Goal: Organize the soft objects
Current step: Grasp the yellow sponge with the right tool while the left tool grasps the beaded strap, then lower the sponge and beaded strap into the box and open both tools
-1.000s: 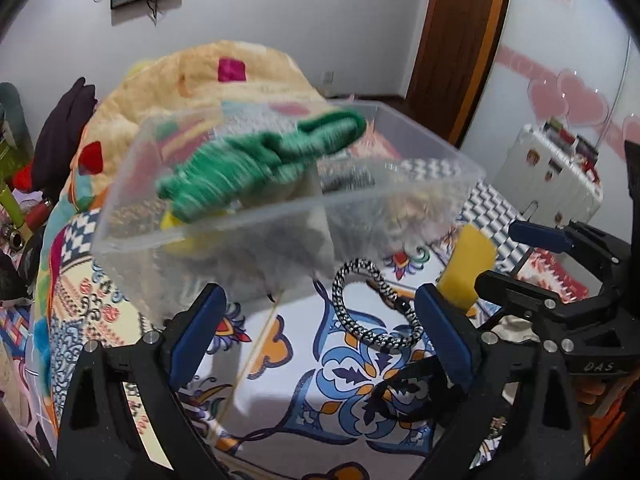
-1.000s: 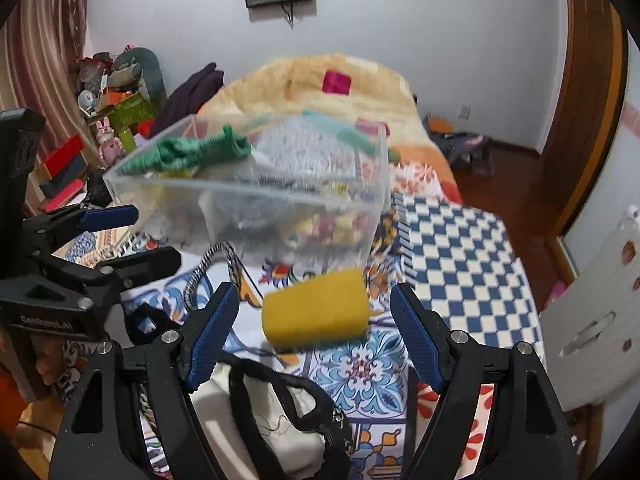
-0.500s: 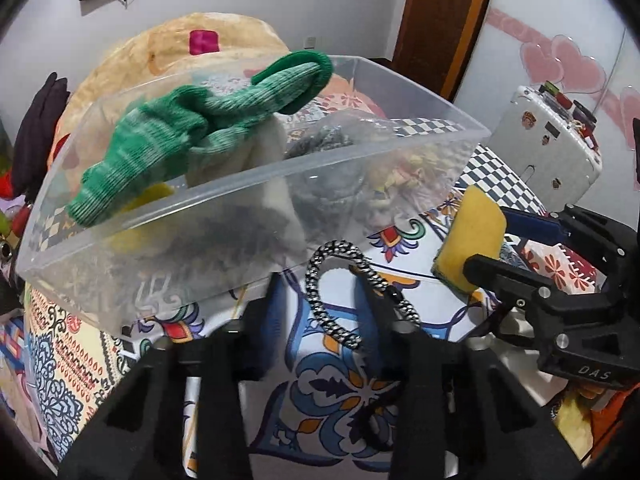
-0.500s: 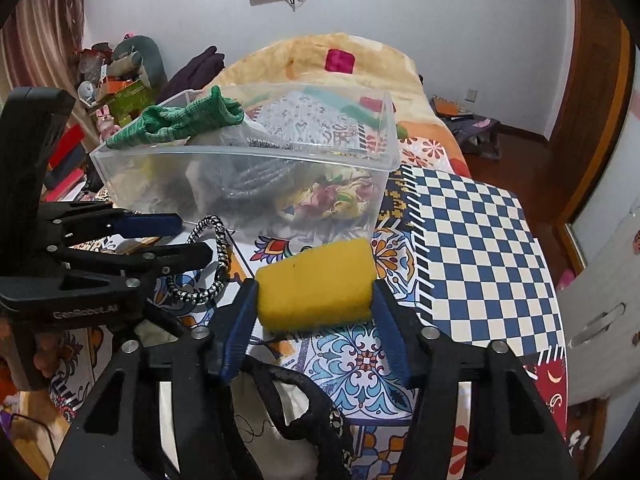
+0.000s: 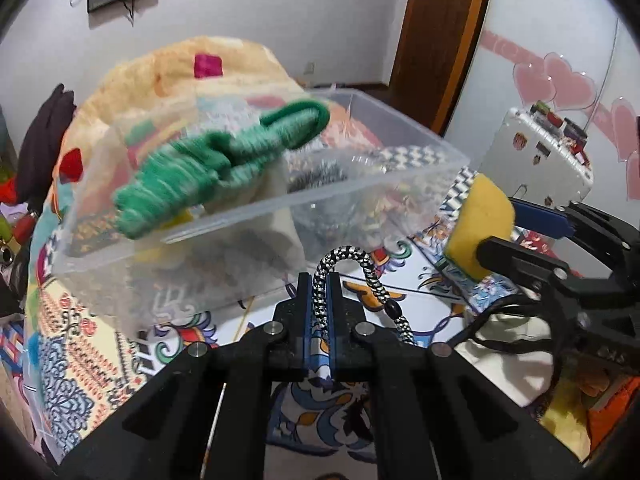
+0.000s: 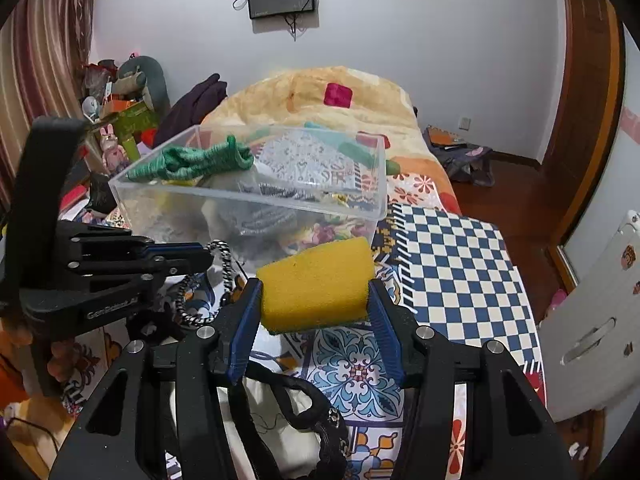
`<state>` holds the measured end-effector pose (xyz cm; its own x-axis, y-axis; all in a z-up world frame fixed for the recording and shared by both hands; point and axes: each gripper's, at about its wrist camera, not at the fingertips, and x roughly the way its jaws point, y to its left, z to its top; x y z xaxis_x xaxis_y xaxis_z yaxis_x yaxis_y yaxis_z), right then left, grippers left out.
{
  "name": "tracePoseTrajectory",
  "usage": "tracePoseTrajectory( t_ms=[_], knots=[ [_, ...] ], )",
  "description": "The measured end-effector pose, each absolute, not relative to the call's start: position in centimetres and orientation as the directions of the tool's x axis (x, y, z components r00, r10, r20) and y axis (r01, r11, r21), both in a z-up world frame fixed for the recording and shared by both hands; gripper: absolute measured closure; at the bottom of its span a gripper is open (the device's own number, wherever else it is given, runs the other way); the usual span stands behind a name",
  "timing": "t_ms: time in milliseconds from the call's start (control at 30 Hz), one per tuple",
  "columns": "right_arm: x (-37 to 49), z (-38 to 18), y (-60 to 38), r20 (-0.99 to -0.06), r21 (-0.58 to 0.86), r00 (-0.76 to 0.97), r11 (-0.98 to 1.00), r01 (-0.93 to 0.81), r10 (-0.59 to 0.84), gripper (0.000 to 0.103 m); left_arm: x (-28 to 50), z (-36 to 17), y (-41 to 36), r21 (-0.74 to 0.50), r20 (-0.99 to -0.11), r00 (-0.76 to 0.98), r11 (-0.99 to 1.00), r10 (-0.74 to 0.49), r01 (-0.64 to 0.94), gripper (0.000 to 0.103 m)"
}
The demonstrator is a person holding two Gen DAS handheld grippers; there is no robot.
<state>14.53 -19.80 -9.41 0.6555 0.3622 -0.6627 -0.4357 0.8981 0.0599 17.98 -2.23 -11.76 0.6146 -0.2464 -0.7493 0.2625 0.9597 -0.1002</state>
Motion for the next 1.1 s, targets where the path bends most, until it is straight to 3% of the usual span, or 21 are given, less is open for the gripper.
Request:
tracePoseTrajectory(
  t_ms=[300, 533, 1100],
  knots=[
    [14.7, -6.1, -19.0, -0.595, 0.027, 0.713, 0.895, -0.445, 0.372, 0.054, 16.6, -6.1, 0.6, -0.110, -0.626, 0.742, 0.970, -0.239, 0.219, 0.098],
    [16.1, -4.0, -17.2, -0.546, 0.013, 0.739, 0.886, -0.464, 0.395, 0.054, 17.6, -3.6, 3.2, -0.086, -0.570, 0.807, 0.987, -0.158, 0.133, 0.098],
    [20.9, -6.8, -13.9, -0.663, -0.027, 0.668, 0.881, -0.473, 0.338, 0.054, 22.4, -7.7, 4.5, -0.025, -0.654, 0.756, 0.999, -0.041, 0.032, 0.098]
  ],
)
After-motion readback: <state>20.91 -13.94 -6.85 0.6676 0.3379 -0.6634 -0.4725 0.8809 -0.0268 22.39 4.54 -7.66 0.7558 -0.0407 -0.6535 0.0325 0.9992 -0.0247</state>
